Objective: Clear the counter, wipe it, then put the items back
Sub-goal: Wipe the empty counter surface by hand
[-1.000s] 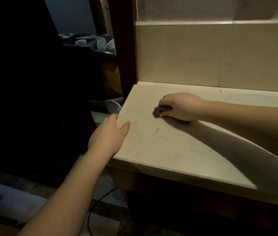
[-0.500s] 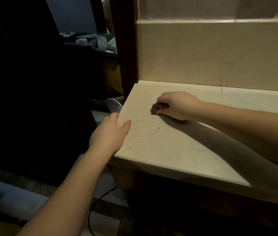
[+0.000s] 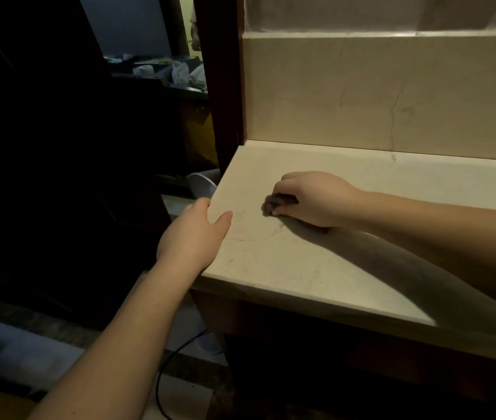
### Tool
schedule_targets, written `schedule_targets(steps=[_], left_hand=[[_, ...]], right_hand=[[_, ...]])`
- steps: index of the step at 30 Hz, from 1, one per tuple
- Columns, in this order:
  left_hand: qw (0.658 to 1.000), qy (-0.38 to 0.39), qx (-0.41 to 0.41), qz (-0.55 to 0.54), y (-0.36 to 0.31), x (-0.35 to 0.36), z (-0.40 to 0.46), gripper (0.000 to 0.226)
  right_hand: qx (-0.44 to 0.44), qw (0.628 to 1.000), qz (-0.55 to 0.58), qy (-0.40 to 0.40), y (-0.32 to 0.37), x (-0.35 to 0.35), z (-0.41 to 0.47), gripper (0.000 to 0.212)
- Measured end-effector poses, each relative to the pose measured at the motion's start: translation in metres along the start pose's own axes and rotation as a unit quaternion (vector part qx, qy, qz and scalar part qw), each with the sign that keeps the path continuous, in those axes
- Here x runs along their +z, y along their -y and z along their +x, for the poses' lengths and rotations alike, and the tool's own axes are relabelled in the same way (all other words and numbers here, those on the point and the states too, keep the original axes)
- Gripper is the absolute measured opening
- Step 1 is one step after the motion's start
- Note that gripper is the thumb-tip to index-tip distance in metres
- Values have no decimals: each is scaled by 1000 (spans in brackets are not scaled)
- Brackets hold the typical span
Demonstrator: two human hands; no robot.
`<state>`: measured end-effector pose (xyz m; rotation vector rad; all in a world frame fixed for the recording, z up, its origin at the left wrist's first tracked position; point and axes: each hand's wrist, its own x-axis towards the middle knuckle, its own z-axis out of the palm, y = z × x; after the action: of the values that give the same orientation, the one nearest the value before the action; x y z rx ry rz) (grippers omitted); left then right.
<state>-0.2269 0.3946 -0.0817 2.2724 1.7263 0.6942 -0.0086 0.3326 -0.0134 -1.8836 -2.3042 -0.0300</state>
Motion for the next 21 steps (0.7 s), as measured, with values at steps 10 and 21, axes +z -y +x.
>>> schedule_targets(steps=[10, 21], left_hand=[[1000, 4, 0, 5, 1, 1, 1, 54], [1000, 4, 1, 0, -2, -1, -1, 53]], right_hand=[[-46, 999, 17, 13, 5, -4, -12, 29], [-158, 987, 13, 13, 37, 2, -49, 44]])
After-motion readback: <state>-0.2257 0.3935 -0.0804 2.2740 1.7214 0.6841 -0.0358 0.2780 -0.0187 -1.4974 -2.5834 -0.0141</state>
